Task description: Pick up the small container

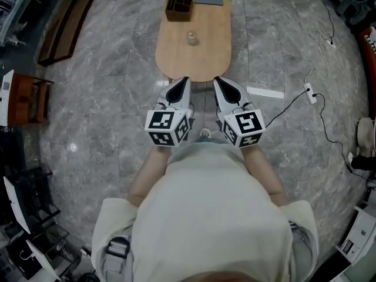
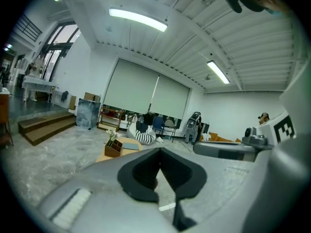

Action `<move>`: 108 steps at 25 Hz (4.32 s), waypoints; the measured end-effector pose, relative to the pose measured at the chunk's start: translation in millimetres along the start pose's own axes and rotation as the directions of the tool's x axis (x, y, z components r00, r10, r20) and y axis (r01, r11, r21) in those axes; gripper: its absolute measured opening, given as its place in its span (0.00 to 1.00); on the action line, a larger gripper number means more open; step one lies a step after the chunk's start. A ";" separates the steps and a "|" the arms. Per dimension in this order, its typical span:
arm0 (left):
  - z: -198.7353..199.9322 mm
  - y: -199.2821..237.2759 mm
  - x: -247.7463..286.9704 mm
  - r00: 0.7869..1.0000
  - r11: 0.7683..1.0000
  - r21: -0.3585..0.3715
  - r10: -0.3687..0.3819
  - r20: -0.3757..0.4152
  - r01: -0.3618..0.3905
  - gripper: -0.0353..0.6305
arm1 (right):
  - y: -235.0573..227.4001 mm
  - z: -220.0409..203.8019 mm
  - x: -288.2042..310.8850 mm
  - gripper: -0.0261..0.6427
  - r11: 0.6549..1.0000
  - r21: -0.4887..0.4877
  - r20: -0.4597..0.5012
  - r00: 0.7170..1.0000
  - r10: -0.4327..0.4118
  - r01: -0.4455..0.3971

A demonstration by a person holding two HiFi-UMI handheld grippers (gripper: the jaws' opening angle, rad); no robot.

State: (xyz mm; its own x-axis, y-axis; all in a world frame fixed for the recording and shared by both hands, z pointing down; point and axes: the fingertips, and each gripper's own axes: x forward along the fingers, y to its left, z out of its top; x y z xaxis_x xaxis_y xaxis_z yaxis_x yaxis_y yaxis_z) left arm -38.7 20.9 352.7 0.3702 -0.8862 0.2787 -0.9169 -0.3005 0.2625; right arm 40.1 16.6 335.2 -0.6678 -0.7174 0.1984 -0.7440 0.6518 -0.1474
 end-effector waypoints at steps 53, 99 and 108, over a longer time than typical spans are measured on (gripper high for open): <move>-117.6 233.9 328.5 0.956 0.987 -0.104 0.091 -0.281 -0.124 0.06 | -190.1 -110.5 287.1 0.04 0.993 0.115 -0.254 0.967 0.006 0.024; -313.1 304.4 513.2 0.861 0.969 0.234 0.054 -0.506 0.077 0.59 | -249.3 -270.9 334.4 0.04 0.947 0.280 -0.421 0.907 -0.028 0.159; -314.8 289.1 486.7 0.832 0.966 0.233 0.038 -0.553 0.111 0.58 | -242.1 -255.1 321.2 0.04 0.952 0.271 -0.409 0.912 -0.020 0.143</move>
State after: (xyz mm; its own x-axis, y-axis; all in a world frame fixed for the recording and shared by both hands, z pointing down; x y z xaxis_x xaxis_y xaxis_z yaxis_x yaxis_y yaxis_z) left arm -76.8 -386.3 855.1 0.3560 -0.5538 0.7527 -0.8793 -0.4713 0.0691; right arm 11.7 -308.9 681.8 -0.5846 -0.5670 0.5803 -0.8098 0.4514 -0.3747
